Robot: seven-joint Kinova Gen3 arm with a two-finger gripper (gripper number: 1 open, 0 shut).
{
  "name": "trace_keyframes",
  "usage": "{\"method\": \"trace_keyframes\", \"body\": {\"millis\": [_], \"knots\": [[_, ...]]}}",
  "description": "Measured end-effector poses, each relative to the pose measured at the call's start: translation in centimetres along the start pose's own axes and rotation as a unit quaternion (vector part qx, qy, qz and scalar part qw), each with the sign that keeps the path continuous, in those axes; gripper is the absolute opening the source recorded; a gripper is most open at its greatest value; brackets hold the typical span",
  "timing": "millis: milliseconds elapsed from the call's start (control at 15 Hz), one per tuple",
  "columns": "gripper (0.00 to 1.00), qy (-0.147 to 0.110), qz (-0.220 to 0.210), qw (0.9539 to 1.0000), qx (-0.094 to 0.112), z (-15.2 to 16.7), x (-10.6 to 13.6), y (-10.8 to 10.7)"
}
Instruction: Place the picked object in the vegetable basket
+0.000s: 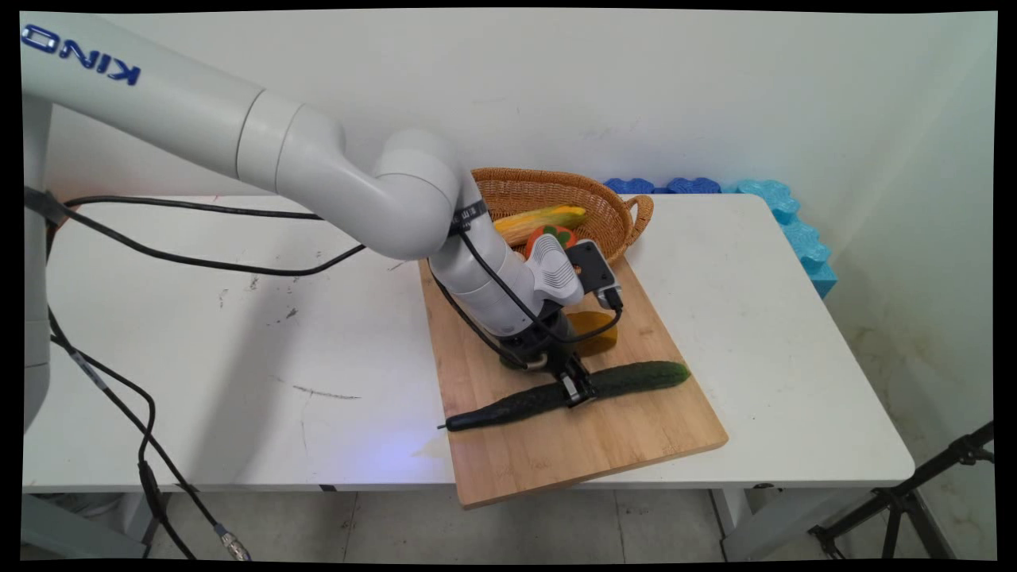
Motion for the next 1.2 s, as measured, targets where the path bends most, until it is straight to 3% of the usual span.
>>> {"method": "trace_keyframes", "body": {"millis": [467,867,1200], "knots": [[0.00,0.025,0.010,0.9996,-0.002,-2.9,0.7,-0.1],[0.00,0.067,0.009,0.9975,-0.018,-11.4,0.7,-1.5],[0.00,0.091,0.002,0.9957,-0.012,-17.4,1.0,-5.2]]}}
